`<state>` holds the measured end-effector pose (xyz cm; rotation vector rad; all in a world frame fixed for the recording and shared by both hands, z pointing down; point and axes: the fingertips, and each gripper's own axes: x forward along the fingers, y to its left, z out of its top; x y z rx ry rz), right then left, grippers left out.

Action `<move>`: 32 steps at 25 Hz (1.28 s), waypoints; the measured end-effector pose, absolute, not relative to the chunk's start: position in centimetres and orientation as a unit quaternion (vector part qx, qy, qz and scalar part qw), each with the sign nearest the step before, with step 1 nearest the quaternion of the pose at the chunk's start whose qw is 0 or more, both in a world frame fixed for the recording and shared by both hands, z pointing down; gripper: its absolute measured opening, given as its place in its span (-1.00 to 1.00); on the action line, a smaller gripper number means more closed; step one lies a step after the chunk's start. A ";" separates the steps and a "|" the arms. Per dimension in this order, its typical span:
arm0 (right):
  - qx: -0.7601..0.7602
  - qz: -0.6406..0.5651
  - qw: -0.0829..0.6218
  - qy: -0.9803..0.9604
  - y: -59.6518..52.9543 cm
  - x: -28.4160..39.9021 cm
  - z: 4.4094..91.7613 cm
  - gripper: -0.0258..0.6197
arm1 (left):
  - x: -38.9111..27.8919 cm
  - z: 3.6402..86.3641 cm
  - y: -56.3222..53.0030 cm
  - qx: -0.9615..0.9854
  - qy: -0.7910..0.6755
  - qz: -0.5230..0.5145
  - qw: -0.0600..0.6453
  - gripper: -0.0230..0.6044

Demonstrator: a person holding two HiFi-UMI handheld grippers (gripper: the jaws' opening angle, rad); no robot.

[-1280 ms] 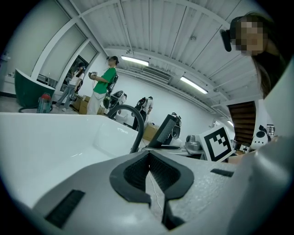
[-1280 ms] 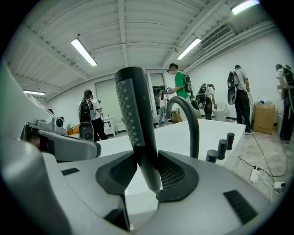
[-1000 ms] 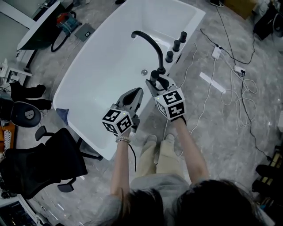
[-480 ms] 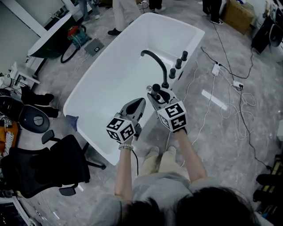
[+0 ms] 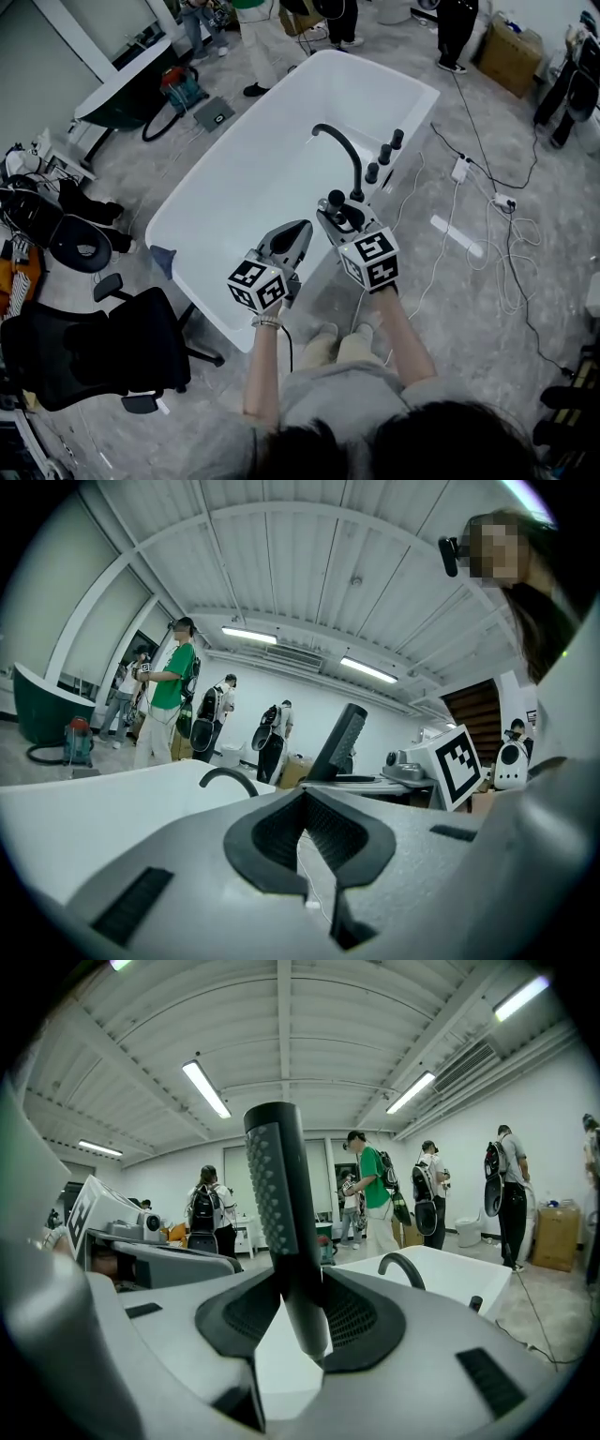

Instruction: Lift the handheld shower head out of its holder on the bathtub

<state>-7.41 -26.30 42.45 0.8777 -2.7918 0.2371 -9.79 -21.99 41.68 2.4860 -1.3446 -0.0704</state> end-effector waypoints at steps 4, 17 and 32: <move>0.293 0.074 0.092 -0.949 -24.9 -7.5 40.8 -0.49 | -10.0 40.5 -20.6 0.871 -0.469 -0.023 0.145 -0.91; 0.280 0.048 0.060 -0.957 -21.3 -7.6 35.6 -0.49 | -10.0 35.8 -17.6 0.887 -0.450 -0.027 0.103 -0.91; 0.299 0.051 0.040 -0.952 -20.5 -7.3 34.5 -0.49 | -10.8 34.0 -17.1 0.893 -0.442 -0.028 0.081 -0.91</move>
